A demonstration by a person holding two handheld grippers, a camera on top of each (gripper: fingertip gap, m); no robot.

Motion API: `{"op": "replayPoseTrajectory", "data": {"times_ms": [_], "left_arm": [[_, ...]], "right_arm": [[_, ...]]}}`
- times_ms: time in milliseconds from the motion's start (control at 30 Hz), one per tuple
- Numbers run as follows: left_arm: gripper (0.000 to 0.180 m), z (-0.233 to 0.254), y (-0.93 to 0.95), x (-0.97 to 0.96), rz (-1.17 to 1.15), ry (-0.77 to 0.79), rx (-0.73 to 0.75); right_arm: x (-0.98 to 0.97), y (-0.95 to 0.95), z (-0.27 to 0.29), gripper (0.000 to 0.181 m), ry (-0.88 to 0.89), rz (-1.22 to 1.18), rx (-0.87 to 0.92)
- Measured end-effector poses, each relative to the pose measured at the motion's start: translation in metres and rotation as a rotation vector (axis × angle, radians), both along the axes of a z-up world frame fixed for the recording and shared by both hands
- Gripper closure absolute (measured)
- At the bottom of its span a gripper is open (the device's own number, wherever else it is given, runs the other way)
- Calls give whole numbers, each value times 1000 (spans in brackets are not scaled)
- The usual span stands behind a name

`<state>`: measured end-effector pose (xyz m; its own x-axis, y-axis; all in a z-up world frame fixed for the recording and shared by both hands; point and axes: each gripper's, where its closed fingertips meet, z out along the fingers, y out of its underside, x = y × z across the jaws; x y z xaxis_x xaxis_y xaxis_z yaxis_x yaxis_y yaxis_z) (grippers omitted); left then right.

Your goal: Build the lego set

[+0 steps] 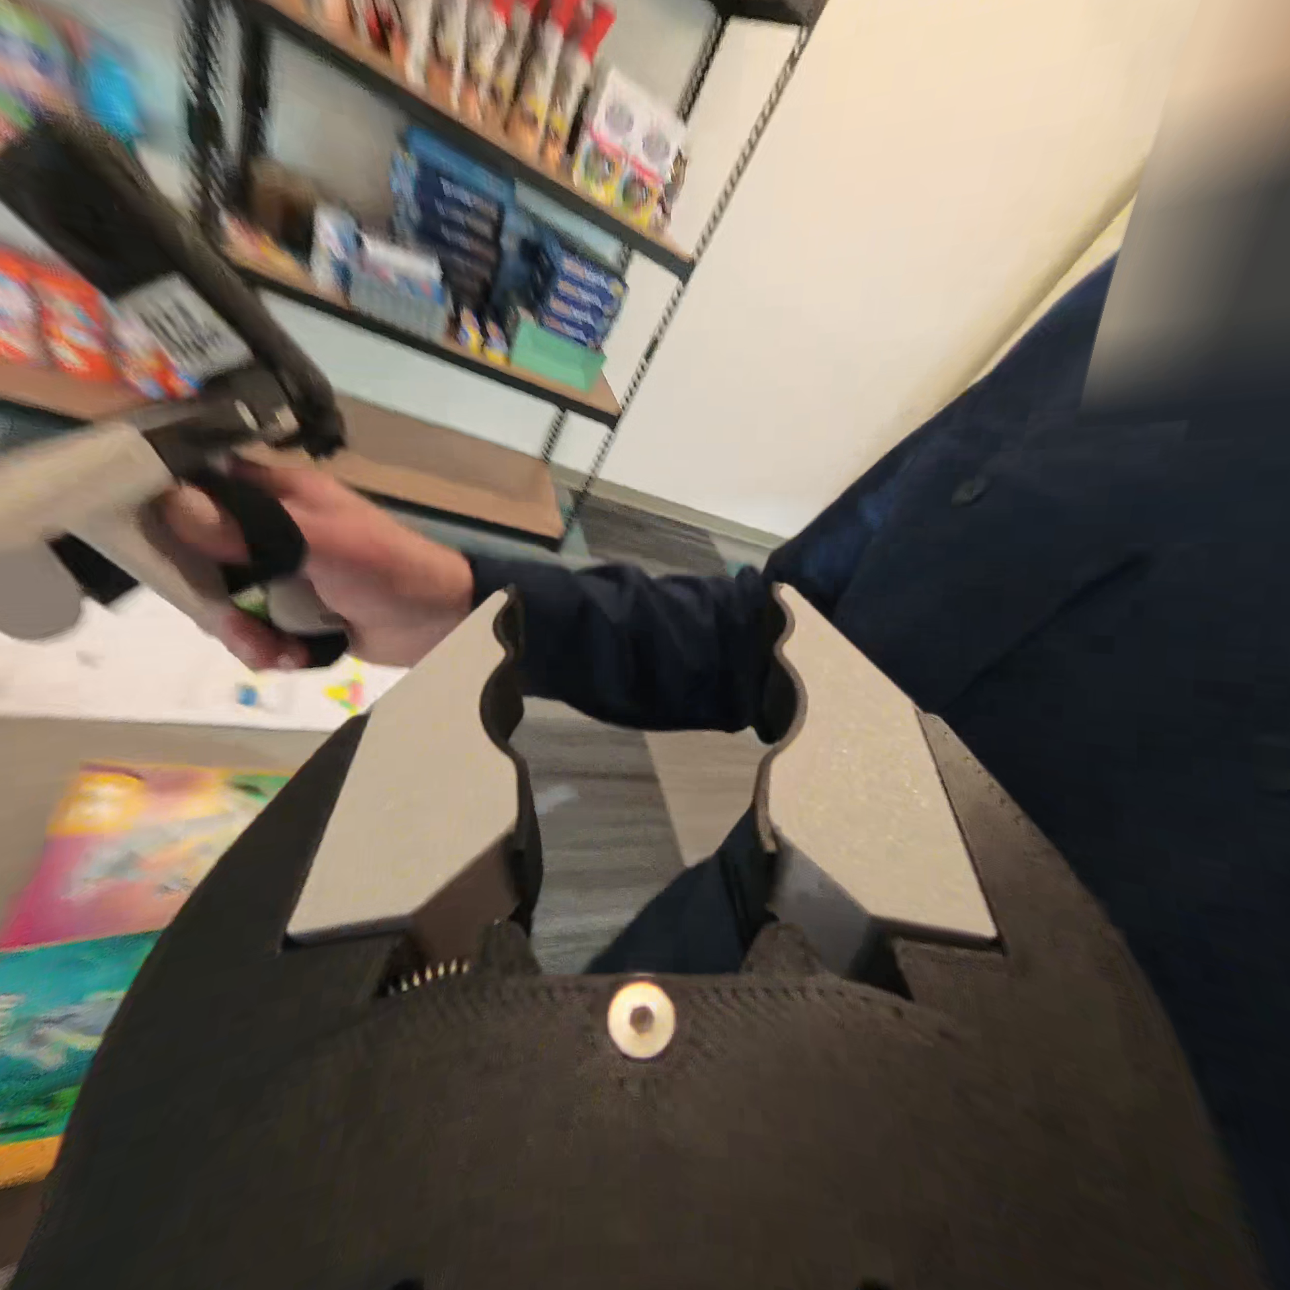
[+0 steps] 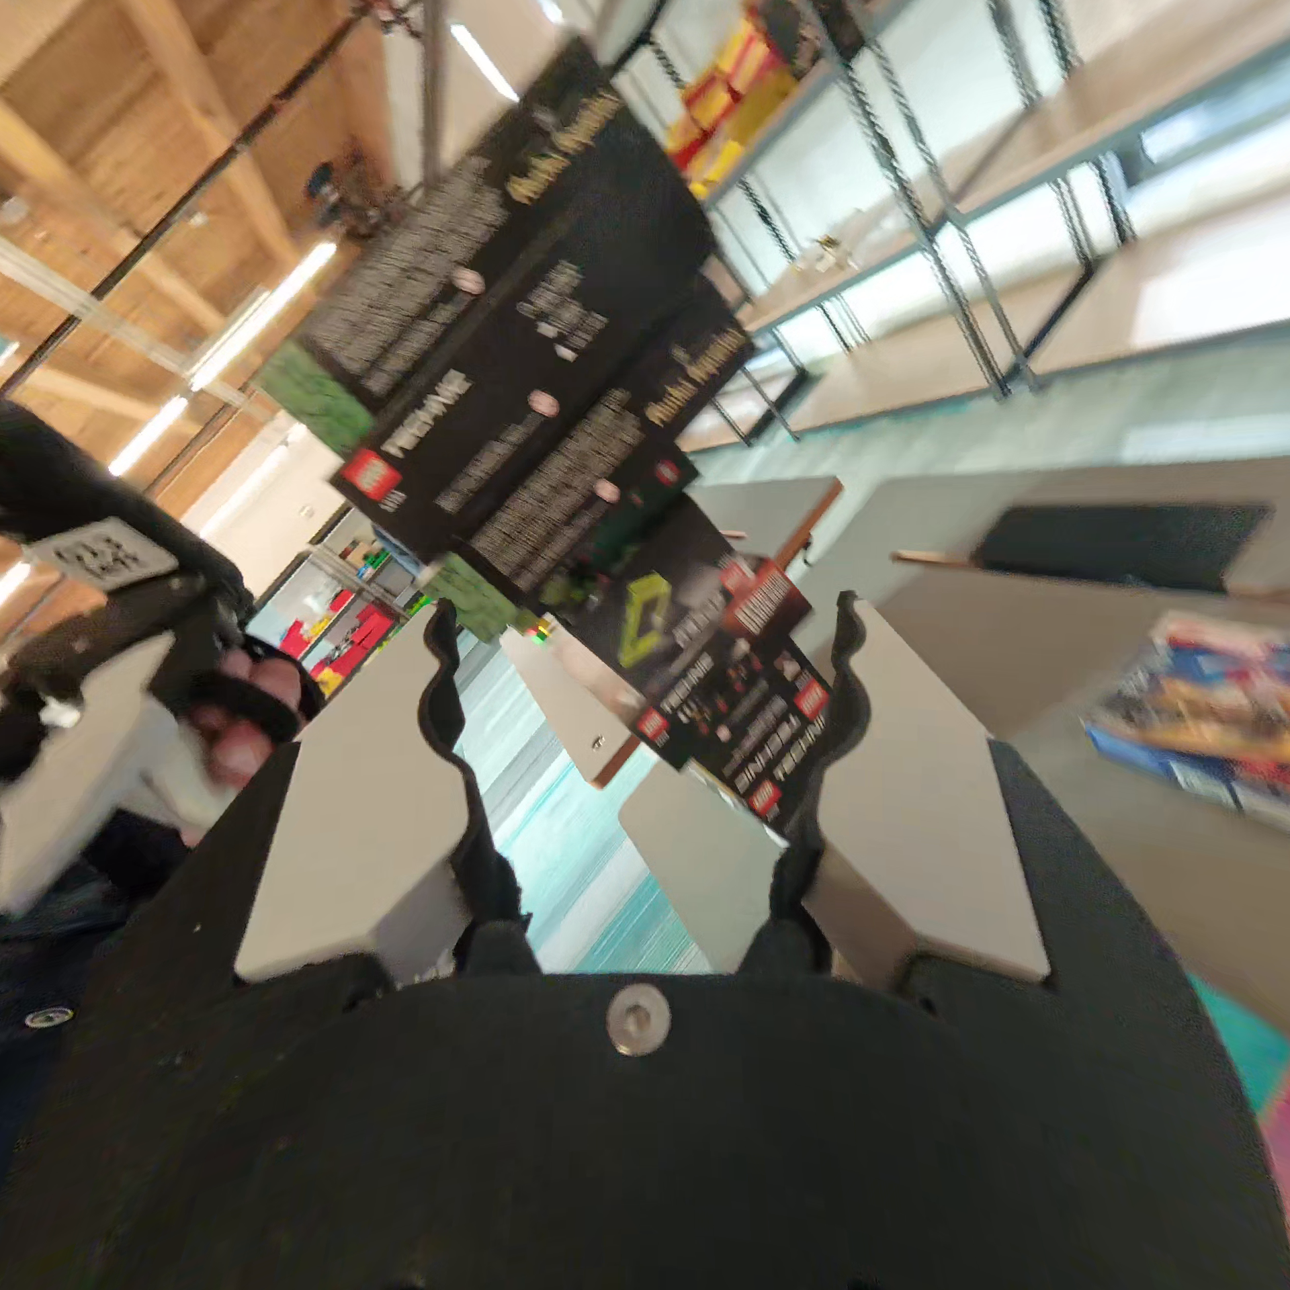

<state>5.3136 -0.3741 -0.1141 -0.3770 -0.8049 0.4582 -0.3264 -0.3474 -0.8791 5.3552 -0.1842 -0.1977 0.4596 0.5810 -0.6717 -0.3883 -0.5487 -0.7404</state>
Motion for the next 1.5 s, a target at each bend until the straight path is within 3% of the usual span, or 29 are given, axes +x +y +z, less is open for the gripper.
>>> {"op": "replayPoseTrajectory", "data": {"times_ms": [133, 300, 467, 633, 800, 967, 1033, 1267, 1500], "left_arm": [[110, 89, 50, -71, 274, -128, 243], [94, 148, 157, -212, 836, -122, 440], [84, 163, 231, -376, 1299, -124, 364], [79, 128, 278, -487, 1538, -70, 171], [69, 72, 311, -514, 1435, -80, -242], [79, 52, 322, -498, 1255, -133, -422], [93, 46, 326, -499, 1288, -93, -377], [96, 52, 328, -498, 1288, -108, -371], [96, 66, 319, -496, 1311, -113, -297]], "right_arm": [[-62, 3, 76, 72, -9, 91, 173], [-136, -3, 144, 67, -11, 185, 320], [-193, 1, 170, 66, -47, 228, 349], [-226, 15, 166, 68, -50, 240, 273], [-240, 28, 155, 71, -94, 212, 200], [-242, 38, 144, 73, -170, 168, 146], [-240, 42, 138, 80, -197, 154, 121], [-236, 46, 126, 93, -231, 142, 72], [-234, 40, 130, 101, -297, 118, 148]]}}
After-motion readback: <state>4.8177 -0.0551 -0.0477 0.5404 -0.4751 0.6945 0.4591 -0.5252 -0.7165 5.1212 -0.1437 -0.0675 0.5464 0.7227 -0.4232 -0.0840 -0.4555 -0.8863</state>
